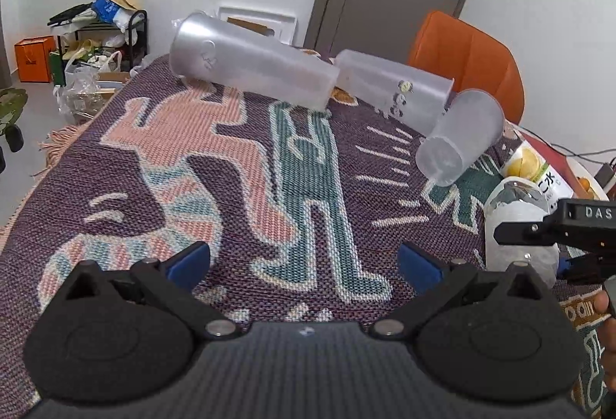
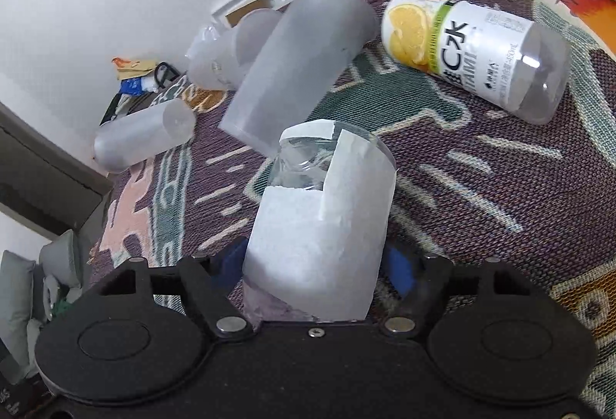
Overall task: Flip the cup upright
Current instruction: 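Move the right tool to the paper-wrapped clear cup and close on it, then lift the paper-wrapped cup with the right tool and rotate it toward the left tool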
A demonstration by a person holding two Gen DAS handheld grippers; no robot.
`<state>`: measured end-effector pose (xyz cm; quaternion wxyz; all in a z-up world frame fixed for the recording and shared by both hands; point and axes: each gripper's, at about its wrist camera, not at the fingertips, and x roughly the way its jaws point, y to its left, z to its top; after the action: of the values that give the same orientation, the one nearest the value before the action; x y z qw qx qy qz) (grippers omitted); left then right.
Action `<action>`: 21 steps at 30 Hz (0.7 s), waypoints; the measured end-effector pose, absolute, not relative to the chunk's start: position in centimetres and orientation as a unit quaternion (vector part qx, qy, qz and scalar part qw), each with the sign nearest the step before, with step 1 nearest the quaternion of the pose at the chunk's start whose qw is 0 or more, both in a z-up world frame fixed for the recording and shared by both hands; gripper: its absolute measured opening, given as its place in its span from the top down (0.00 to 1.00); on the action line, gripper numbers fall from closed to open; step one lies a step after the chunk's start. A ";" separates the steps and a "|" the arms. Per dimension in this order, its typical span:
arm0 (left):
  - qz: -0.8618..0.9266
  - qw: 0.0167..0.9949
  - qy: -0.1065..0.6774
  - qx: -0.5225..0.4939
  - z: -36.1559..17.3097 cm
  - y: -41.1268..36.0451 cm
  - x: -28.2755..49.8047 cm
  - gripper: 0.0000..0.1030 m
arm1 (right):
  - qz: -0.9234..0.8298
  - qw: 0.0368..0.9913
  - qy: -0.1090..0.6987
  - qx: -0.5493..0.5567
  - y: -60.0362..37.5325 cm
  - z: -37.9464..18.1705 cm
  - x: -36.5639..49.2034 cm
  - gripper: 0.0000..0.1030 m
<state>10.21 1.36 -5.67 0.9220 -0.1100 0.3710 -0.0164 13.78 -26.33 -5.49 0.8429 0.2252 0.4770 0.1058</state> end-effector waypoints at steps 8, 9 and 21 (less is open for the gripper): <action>0.006 0.924 0.362 -0.126 -5.1 3.1 8.7 0.00 | 0.139 0.849 0.469 0.202 -24.4 -4.1 11.8 0.31; 0.010 0.924 0.360 -0.127 -5.0 3.4 8.4 0.00 | 0.142 0.849 0.469 0.199 -24.1 -4.0 11.6 0.31; 0.072 0.920 0.355 -0.149 -5.0 7.4 4.3 0.00 | 0.227 0.842 0.473 0.125 -17.9 -2.9 9.3 0.31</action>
<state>4.32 7.39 -5.00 0.9200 -0.1486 0.3554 0.0722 9.29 -17.91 -2.87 0.8420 0.1253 0.4733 0.2266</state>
